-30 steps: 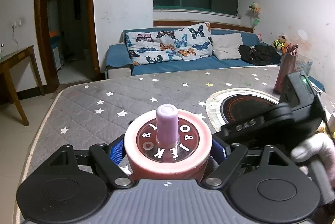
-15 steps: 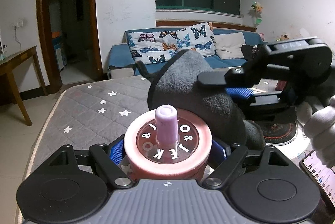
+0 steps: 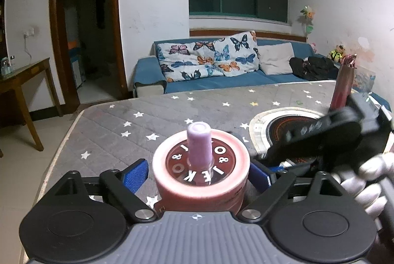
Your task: Clean container
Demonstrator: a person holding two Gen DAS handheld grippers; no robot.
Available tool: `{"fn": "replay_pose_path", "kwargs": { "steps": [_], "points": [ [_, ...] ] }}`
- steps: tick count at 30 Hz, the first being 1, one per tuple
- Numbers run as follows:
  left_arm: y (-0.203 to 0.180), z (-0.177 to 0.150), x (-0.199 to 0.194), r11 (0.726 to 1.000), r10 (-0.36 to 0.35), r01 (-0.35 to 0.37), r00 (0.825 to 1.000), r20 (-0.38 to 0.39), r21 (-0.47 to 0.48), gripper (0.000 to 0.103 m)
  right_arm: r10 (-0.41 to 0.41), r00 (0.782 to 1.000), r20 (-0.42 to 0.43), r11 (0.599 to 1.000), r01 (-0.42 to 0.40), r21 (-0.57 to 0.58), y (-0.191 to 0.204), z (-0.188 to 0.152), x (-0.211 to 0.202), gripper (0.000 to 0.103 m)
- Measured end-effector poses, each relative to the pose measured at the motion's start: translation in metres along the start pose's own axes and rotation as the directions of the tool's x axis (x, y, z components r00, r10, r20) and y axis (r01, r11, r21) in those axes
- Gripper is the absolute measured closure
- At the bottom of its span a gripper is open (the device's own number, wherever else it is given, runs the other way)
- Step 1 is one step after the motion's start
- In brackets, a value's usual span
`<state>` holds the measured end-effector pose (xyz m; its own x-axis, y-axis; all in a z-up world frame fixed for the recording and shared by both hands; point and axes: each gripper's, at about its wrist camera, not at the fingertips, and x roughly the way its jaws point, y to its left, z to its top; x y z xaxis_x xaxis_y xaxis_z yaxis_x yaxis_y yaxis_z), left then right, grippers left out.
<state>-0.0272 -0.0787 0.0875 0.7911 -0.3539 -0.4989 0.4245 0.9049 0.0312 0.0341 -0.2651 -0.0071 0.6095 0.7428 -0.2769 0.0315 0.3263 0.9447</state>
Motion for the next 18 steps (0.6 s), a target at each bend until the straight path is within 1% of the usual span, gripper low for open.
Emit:
{"fn": "replay_pose_path", "kwargs": {
  "steps": [3, 6, 9, 11, 15, 16, 18],
  "points": [
    [-0.001, -0.001, -0.006, 1.0, 0.016, -0.016, 1.0, 0.015, 0.007, 0.013, -0.031, 1.0, -0.001, 0.999, 0.031, 0.015, -0.005, -0.005, -0.002, 0.09],
    [0.0, -0.003, -0.013, 1.0, 0.023, -0.023, 0.999, 0.038, -0.002, 0.013, -0.023, 1.0, 0.006, 1.0, 0.023, 0.018, 0.0, -0.006, -0.005, 0.09],
    [0.002, -0.005, -0.019, 1.0, 0.022, -0.021, 0.998, 0.054, -0.015, 0.014, 0.01, 1.0, 0.021, 1.0, -0.01, -0.003, 0.014, -0.004, -0.009, 0.09],
    [0.003, -0.006, -0.02, 1.0, 0.014, -0.013, 0.999, 0.049, -0.019, 0.015, 0.046, 0.998, 0.032, 0.999, -0.045, -0.022, 0.027, -0.003, -0.012, 0.09],
    [0.005, -0.008, -0.019, 1.0, -0.008, 0.009, 0.999, 0.038, -0.028, 0.022, 0.124, 0.992, 0.037, 0.99, -0.122, -0.071, 0.055, 0.004, -0.014, 0.09],
    [0.005, -0.009, -0.018, 1.0, -0.011, 0.012, 0.999, 0.038, -0.026, 0.026, 0.137, 0.99, 0.034, 0.988, -0.134, -0.082, 0.06, 0.007, -0.012, 0.09],
    [0.004, -0.009, -0.018, 1.0, -0.013, 0.014, 0.999, 0.038, -0.02, 0.026, 0.143, 0.989, 0.028, 0.985, -0.139, -0.098, 0.067, 0.01, -0.008, 0.09]
  ]
}}
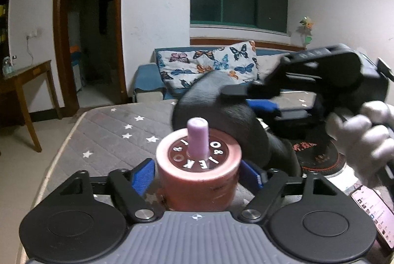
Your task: Clean container
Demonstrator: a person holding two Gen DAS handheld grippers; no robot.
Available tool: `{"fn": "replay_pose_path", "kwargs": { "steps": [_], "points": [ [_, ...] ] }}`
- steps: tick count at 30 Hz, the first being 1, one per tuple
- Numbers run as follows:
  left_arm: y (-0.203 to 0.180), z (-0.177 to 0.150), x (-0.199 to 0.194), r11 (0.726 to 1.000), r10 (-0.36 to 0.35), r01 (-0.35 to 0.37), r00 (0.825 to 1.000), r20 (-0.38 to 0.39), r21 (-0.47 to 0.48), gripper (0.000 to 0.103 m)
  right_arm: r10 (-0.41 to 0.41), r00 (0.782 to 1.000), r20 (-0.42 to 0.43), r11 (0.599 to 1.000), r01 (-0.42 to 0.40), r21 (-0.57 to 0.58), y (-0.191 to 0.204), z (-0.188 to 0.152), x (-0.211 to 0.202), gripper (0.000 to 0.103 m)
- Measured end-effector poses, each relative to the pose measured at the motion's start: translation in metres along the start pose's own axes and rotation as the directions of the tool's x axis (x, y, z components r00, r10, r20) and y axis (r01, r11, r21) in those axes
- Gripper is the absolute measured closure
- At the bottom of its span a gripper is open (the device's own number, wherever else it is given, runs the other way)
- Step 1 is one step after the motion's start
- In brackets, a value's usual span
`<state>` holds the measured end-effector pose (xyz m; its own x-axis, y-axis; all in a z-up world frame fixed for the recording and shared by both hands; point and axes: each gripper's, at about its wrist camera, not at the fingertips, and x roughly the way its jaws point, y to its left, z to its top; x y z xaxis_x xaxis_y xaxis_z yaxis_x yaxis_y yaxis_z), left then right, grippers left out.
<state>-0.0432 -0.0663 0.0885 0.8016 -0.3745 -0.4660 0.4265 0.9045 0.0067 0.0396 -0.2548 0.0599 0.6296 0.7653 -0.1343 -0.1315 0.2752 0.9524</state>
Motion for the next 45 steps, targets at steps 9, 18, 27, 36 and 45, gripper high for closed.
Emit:
{"fn": "replay_pose_path", "kwargs": {
  "steps": [9, 18, 27, 36, 45],
  "points": [
    [-0.003, -0.003, 0.001, 1.0, -0.006, 0.006, 1.0, 0.003, 0.015, 0.026, -0.063, 0.998, -0.018, 0.994, 0.064, 0.085, -0.033, 0.004, 0.015, 0.09],
    [-0.007, -0.007, 0.001, 1.0, -0.004, 0.004, 1.0, 0.003, 0.016, 0.026, -0.169, 0.984, -0.059, 0.976, 0.176, 0.131, -0.071, -0.021, 0.006, 0.09],
    [-0.006, -0.007, -0.001, 1.0, -0.007, 0.007, 1.0, 0.001, 0.012, 0.026, -0.113, 0.993, -0.045, 0.982, 0.118, 0.148, -0.052, -0.039, -0.024, 0.09],
    [-0.006, -0.008, -0.002, 1.0, -0.007, 0.007, 1.0, 0.003, 0.009, 0.026, 0.031, 0.999, -0.009, 0.998, -0.03, 0.061, -0.01, -0.036, -0.036, 0.09],
    [-0.008, -0.003, 0.001, 1.0, 0.004, -0.004, 1.0, 0.0, 0.01, 0.026, -0.025, 1.0, -0.016, 0.987, 0.027, 0.161, -0.054, -0.048, -0.039, 0.09]
  ]
}}
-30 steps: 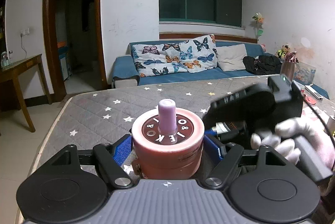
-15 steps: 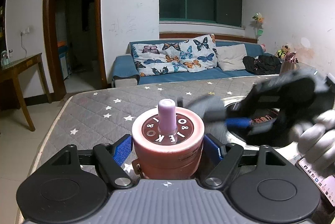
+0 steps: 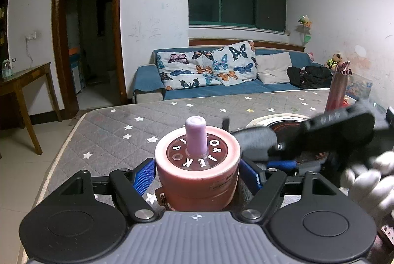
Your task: Clean container
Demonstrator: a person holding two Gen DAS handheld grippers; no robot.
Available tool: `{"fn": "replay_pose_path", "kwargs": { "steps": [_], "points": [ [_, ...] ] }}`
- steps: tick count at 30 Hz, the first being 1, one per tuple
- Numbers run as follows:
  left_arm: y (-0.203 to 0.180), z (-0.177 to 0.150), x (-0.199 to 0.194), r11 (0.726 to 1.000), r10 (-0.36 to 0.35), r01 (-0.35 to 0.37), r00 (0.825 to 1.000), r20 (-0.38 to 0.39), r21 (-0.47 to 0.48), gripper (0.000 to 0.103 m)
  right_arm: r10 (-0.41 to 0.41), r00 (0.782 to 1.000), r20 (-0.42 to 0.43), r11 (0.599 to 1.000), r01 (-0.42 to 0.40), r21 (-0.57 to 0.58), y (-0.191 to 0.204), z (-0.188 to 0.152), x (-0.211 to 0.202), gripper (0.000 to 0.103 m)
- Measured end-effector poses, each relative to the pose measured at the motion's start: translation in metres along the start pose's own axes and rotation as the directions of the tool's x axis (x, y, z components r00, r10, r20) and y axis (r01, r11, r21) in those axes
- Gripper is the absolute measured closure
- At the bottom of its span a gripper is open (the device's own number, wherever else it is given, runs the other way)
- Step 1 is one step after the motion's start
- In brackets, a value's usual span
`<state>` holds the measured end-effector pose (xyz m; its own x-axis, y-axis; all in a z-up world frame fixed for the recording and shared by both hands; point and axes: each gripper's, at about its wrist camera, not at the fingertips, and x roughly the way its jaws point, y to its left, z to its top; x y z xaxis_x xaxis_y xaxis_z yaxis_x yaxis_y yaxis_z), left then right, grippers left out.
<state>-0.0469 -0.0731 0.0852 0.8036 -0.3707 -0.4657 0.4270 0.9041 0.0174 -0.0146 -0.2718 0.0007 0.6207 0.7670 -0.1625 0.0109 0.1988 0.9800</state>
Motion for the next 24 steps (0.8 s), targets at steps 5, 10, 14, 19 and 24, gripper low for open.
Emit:
{"fn": "replay_pose_path", "kwargs": {
  "steps": [5, 10, 14, 19, 24],
  "points": [
    [0.006, 0.003, -0.003, 1.0, 0.021, -0.021, 1.0, -0.005, -0.023, 0.026, -0.059, 0.998, -0.013, 0.998, 0.06, 0.017, -0.016, 0.0, 0.01, 0.09],
    [-0.006, 0.004, 0.0, 0.995, 0.087, -0.087, 0.996, -0.002, -0.038, 0.021, -0.142, 0.99, -0.011, 0.99, 0.142, -0.015, -0.022, 0.002, 0.016, 0.09],
    [-0.016, 0.006, 0.001, 0.988, 0.139, -0.138, 0.99, 0.004, -0.069, 0.02, -0.131, 0.991, -0.001, 0.991, 0.131, -0.012, -0.014, 0.007, 0.014, 0.09],
    [-0.019, 0.003, 0.002, 0.986, 0.161, -0.16, 0.987, 0.016, -0.05, 0.022, -0.065, 0.998, 0.017, 0.997, 0.065, -0.042, 0.01, 0.015, 0.014, 0.09],
    [-0.004, 0.001, -0.002, 0.997, 0.071, -0.071, 0.997, 0.02, 0.0, 0.023, 0.017, 1.0, 0.006, 0.996, -0.017, -0.082, 0.037, 0.026, 0.015, 0.09]
  ]
}}
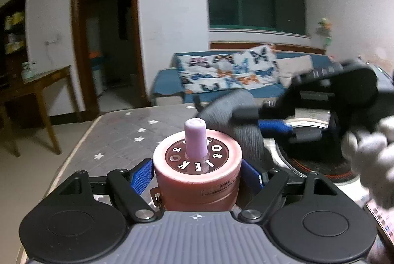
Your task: Clean container
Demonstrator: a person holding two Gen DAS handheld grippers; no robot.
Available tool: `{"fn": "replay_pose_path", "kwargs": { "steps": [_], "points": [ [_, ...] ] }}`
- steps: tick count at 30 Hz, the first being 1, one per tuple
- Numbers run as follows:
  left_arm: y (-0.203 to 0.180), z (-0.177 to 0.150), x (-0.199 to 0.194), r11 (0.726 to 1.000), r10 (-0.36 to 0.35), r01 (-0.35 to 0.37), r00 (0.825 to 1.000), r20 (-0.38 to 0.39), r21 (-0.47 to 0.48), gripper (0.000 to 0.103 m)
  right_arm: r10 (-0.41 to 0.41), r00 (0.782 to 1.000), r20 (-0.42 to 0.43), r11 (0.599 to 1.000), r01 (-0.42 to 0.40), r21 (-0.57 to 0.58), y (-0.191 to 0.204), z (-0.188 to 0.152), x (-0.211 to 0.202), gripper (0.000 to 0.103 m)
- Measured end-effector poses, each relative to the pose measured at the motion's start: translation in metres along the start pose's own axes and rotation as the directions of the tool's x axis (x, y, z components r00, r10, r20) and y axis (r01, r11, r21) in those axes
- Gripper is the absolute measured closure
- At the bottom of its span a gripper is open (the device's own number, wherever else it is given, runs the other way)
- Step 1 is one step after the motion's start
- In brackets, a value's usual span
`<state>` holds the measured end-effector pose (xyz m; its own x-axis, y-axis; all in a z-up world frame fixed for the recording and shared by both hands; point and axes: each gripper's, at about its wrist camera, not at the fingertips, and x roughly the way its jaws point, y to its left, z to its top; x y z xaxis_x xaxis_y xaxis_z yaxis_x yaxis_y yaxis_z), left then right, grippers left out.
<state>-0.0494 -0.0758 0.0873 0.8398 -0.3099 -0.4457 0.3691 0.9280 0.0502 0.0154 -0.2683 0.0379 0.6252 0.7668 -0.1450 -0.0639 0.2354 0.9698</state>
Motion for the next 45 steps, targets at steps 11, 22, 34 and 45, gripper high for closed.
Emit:
{"fn": "replay_pose_path", "kwargs": {
  "steps": [11, 22, 34, 45],
  "points": [
    [0.021, -0.002, 0.003, 0.981, -0.164, 0.163, 0.986, 0.002, 0.107, 0.023, 0.019, 0.999, -0.033, 0.999, -0.017, 0.04, -0.007, 0.018, 0.016, 0.09],
    [0.013, -0.001, 0.005, 0.989, -0.123, 0.122, 0.992, 0.004, 0.088, 0.021, -0.14, 0.987, -0.073, 0.987, 0.145, 0.068, -0.05, 0.004, 0.029, 0.09],
    [0.014, 0.001, 0.009, 0.99, -0.113, 0.112, 0.994, 0.008, 0.086, 0.022, -0.069, 0.997, -0.041, 0.997, 0.071, 0.042, -0.023, 0.001, 0.008, 0.09],
    [0.02, -0.002, 0.012, 0.983, -0.15, 0.148, 0.988, 0.017, 0.11, 0.022, 0.023, 0.995, -0.099, 0.999, -0.026, -0.022, 0.014, 0.03, 0.038, 0.09]
  ]
}}
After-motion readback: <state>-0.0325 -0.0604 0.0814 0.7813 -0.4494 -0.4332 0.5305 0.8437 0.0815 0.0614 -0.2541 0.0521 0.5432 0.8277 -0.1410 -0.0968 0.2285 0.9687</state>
